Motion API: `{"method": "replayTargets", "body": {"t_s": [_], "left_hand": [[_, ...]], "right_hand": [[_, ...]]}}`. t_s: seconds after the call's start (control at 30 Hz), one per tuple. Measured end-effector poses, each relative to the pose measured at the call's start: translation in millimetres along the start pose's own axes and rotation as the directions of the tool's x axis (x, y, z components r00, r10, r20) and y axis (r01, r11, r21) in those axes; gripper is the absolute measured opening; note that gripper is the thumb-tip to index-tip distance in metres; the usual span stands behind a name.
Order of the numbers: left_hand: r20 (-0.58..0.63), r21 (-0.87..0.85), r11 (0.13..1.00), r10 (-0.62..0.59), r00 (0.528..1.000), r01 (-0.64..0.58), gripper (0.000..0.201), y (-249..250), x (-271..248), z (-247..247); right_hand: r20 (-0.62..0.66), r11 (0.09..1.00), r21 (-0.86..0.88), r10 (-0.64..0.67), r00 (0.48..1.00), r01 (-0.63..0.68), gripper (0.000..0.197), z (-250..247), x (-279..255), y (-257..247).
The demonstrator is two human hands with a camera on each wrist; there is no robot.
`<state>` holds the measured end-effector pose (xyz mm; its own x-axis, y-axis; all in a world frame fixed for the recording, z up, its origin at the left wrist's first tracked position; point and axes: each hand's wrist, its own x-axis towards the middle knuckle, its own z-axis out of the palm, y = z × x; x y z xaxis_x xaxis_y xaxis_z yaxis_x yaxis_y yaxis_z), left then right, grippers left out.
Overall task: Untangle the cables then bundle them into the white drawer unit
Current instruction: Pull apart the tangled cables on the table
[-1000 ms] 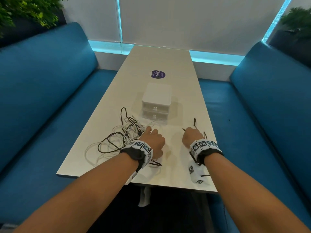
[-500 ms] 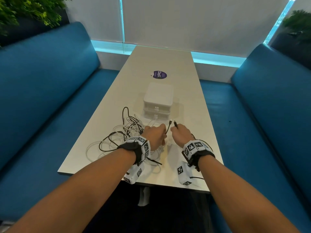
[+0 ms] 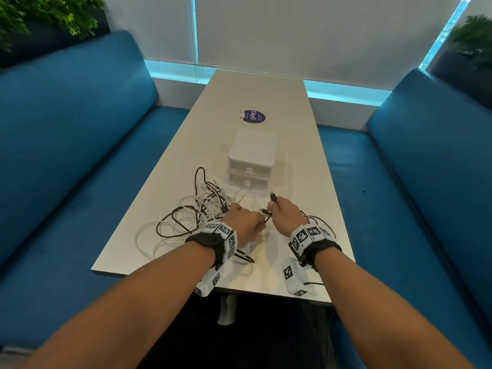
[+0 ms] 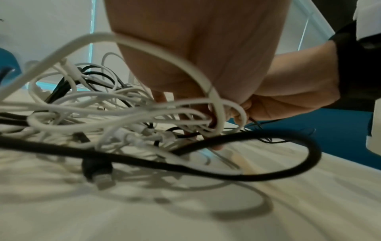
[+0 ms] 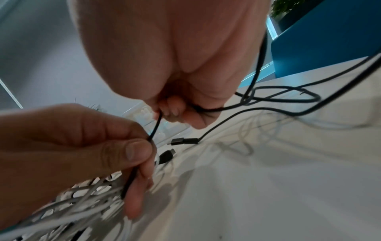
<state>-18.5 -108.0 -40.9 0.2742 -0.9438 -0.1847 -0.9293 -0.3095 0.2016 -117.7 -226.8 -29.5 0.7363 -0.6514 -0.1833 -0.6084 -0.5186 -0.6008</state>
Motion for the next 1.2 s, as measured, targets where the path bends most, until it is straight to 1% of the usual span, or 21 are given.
{"method": "replayTargets", "body": {"t_s": [0.1,0.13,0.2,0.27,0.33,0.43,0.5,0.53,0.57,0.63,0.67,0.7,0.73,0.77,0.83,0.9,0.97,1.0,1.07,1.13,1.2], "left_hand": [[-0.029,0.142,0.989,0.057,0.998,-0.052,0.015,2,-1,6],[-0.044,0.173,0.983,0.078,0.996,-0.069,0.015,2,-2,7],[-0.078,0.238,0.967,0.112,0.991,-0.091,0.018,0,-6,8],[-0.097,0.294,0.952,0.121,0.988,-0.088,0.023,-5,-10,7],[-0.078,0.323,0.944,0.091,0.993,-0.062,0.025,-16,-13,5],[-0.064,0.336,0.941,0.058,0.996,-0.033,0.028,-28,-15,3],[-0.049,0.327,0.944,0.067,0.997,-0.048,0.029,-25,-14,1],[-0.035,0.327,0.943,0.069,0.997,-0.054,0.028,-22,-13,2],[-0.018,0.329,0.943,0.064,0.998,-0.055,0.026,-18,-12,3],[0.010,0.340,0.940,0.041,0.999,-0.042,0.020,-13,-10,7],[0.021,0.343,0.939,0.029,0.999,-0.035,0.019,-10,-10,8],[0.031,0.347,0.937,0.023,0.999,-0.032,0.019,-8,-9,8],[0.037,0.355,0.934,0.020,0.999,-0.032,0.020,-6,-9,8],[0.036,0.367,0.930,0.019,0.999,-0.031,0.021,-4,-8,7],[0.014,0.393,0.919,0.024,1.000,-0.027,0.025,-3,-7,5],[-0.005,0.382,0.924,0.029,1.000,-0.025,0.027,-5,-6,6],[-0.021,0.362,0.931,0.046,0.999,-0.035,0.028,-8,-7,7],[-0.033,0.364,0.930,0.062,0.998,-0.045,0.026,-9,-8,6],[-0.052,0.385,0.921,0.083,0.995,-0.056,0.024,-13,-9,3],[-0.058,0.386,0.922,0.062,0.996,-0.035,0.024,-21,-11,1],[-0.068,0.371,0.929,0.038,0.997,-0.010,0.018,-27,-11,1]], "right_hand": [[0.075,0.998,0.032,-0.057,0.996,0.054,0.031,2,-2,-2],[0.102,0.998,0.015,-0.070,0.992,0.069,0.032,3,-3,-2],[0.139,0.989,-0.090,-0.105,0.985,0.118,0.033,2,-4,-2],[0.162,0.958,-0.245,-0.111,0.981,0.149,0.034,-5,-5,2],[0.148,0.924,-0.361,-0.073,0.986,0.122,0.032,-17,-5,14],[0.100,0.892,-0.450,-0.006,0.995,0.051,0.031,-36,-8,30],[0.114,0.880,-0.467,-0.038,0.993,0.087,0.032,-37,-11,30],[0.124,0.888,-0.446,-0.062,0.990,0.112,0.033,-34,-11,28],[0.128,0.917,-0.382,-0.074,0.989,0.118,0.034,-29,-11,25],[0.118,0.986,-0.129,-0.090,0.989,0.105,0.034,-21,-9,19],[0.130,0.996,0.040,-0.090,0.987,0.085,0.032,-16,-9,14],[0.161,0.975,0.216,-0.082,0.984,0.046,0.030,-11,-10,8],[0.199,0.937,0.348,-0.085,0.976,0.010,0.029,-7,-13,1],[0.231,0.913,0.409,-0.097,0.968,-0.006,0.029,-4,-15,-5],[0.277,0.914,0.405,-0.124,0.953,0.001,0.030,0,-16,-14],[0.281,0.958,0.285,-0.120,0.952,0.036,0.030,1,-13,-14],[0.269,0.992,0.046,-0.123,0.955,0.114,0.030,-2,-11,-12],[0.261,0.983,-0.093,-0.131,0.956,0.160,0.030,-4,-10,-9],[0.209,0.909,-0.363,-0.134,0.969,0.204,0.028,-13,-9,2],[0.138,0.820,-0.557,-0.063,0.988,0.130,0.027,-28,-10,20],[0.050,0.781,-0.624,0.041,0.998,-0.001,0.028,-45,-10,39]]}}
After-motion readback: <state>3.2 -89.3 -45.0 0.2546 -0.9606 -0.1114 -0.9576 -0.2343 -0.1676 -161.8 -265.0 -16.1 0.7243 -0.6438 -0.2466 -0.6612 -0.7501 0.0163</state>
